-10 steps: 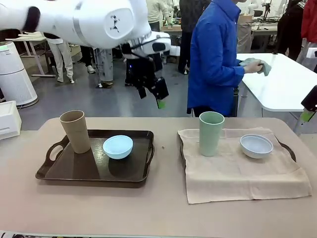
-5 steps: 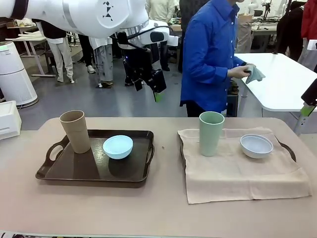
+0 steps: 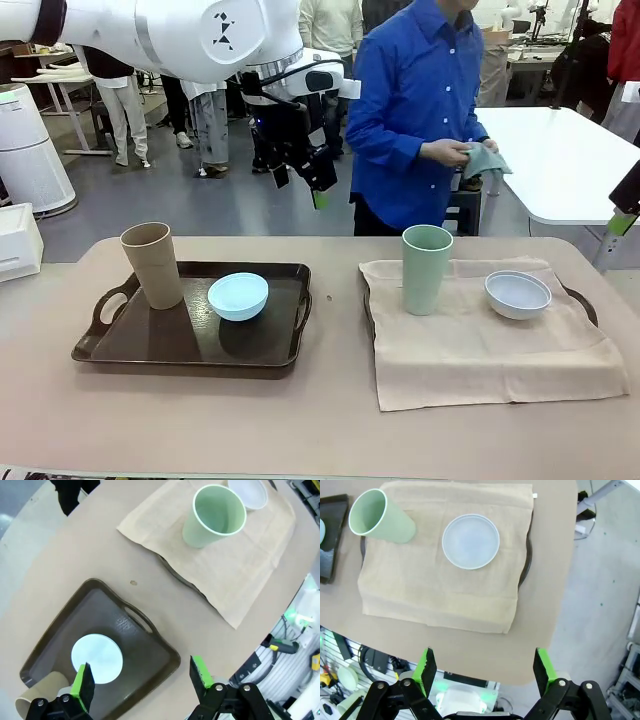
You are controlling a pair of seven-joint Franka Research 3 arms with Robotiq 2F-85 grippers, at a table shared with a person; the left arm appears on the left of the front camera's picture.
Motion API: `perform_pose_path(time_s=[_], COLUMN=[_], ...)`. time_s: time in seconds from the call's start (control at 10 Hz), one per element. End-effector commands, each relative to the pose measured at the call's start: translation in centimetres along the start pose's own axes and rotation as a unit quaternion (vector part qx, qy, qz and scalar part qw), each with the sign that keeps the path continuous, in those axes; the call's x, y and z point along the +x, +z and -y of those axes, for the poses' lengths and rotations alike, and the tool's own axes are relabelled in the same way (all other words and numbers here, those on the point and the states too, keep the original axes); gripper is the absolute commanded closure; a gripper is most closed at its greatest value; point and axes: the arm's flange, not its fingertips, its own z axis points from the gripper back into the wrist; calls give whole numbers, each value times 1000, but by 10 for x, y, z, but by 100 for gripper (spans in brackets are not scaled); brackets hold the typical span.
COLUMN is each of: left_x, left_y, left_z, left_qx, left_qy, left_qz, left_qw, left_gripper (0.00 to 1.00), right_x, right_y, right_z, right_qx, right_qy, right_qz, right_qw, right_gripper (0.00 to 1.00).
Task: Set up a tray with a mat and arrange the tableware.
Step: Pick up the Picnic Bowl and Reusable plastic cup from the Handle tray in front of the human's position and hold them in the air.
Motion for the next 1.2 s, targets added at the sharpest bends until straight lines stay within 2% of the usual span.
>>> perform_pose_path(time_s=[0.0,0.3,0.6,0.8,0.9,1.1], left_x=[-1,0,-86,-129,-147,-191], left_y=[3,0,30,41,43,54], left_z=[-1,0,-46,-76,-91,-124], left_qx=[-5,0,-68,-86,-75,-63], left_qy=[-4,0,85,133,165,227], left_qz=[6,0,5,-6,-17,-17], left_qw=[1000,1000,994,987,983,972], left_gripper=[0,0,0,0,0,0], right_x=[0,0,-10,-6,-6,-12], right_y=[-3,0,-9,-8,-4,2], right_z=[0,0,20,35,43,65], right_qx=[-3,0,51,129,165,263], right_qy=[1,0,-15,-53,-67,-93], right_qz=[-3,0,-19,-38,-38,-15], right_qw=[1000,1000,998,990,983,960], right_gripper=[0,0,0,0,0,0])
